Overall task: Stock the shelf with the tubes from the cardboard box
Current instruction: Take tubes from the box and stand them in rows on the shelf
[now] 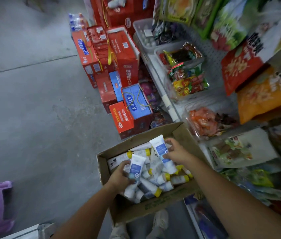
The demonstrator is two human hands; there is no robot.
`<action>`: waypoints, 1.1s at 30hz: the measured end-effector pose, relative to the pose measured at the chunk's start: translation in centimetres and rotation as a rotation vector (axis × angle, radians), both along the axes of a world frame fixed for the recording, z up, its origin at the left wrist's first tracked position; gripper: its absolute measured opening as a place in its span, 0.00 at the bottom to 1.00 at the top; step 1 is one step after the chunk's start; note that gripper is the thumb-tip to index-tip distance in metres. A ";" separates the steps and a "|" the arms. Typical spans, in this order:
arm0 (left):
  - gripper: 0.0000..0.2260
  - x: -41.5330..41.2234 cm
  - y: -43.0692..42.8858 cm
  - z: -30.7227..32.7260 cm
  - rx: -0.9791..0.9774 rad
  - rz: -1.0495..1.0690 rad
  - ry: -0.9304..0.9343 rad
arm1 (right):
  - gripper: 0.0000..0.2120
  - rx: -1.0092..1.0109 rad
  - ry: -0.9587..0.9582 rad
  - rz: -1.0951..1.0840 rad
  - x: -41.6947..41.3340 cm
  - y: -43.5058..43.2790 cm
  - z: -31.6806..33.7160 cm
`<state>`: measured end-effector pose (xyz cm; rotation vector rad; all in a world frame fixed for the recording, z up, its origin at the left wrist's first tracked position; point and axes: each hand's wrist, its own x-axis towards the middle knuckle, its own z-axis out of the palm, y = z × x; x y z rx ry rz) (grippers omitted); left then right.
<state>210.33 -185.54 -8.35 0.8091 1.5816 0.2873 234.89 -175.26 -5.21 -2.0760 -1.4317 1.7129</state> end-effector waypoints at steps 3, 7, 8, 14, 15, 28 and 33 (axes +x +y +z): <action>0.30 0.3 0.2 2.3 0.091 -0.041 -0.032 | 0.24 -0.014 0.089 -0.093 1.1 -0.7 3.1; 0.30 1.0 1.1 5.7 0.143 -0.062 -0.118 | 0.23 0.053 0.136 -0.186 2.5 -1.8 7.1; 0.30 1.2 1.3 6.5 0.155 -0.069 -0.138 | 0.23 0.093 0.141 -0.202 2.8 -2.1 8.2; 0.31 2.3 3.5 11.2 0.252 -0.142 -0.293 | 0.22 0.304 0.160 -0.334 4.1 -4.1 15.4; 0.30 2.5 3.8 12.3 0.280 -0.166 -0.323 | 0.22 0.329 0.162 -0.348 4.3 -4.4 16.6; 0.31 6.3 6.3 25.5 0.402 -0.309 -0.585 | 0.21 0.678 0.131 -0.560 6.5 -8.5 33.0; 0.30 9.1 5.7 28.7 0.495 -0.325 -0.636 | 0.19 0.771 0.134 -0.619 7.9 -11.7 38.3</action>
